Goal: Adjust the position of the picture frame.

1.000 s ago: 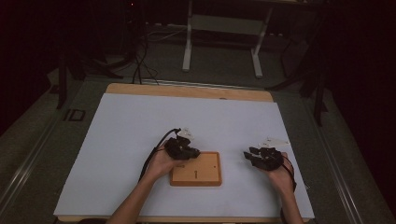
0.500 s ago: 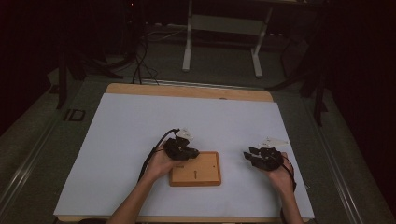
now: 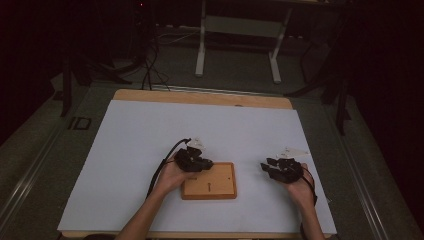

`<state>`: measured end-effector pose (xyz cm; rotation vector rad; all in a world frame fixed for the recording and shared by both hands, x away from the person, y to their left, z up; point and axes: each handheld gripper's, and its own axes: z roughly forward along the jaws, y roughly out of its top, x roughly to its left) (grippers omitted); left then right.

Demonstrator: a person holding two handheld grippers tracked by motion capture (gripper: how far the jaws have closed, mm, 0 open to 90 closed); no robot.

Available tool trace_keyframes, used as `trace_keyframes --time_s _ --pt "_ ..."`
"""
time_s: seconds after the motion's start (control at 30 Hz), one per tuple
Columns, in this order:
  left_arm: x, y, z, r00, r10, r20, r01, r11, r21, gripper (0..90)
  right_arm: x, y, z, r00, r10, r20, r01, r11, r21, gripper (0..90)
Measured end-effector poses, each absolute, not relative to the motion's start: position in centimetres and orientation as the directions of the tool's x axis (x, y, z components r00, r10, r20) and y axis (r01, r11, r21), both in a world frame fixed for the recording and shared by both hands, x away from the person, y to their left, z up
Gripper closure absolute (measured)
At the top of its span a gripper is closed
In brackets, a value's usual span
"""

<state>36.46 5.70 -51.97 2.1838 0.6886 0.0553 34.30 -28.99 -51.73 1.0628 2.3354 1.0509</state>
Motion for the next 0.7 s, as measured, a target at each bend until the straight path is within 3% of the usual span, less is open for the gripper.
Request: trace_keyframes --time_s 0.7 --pt "36.34 5.81 -52.16 0.839 0.504 -0.203 0.470 -0.486 0.737 82.8 34.25 -29.04 -51.83 -0.649 0.760 -0.020 0.491 0.438 0.753 61.9"
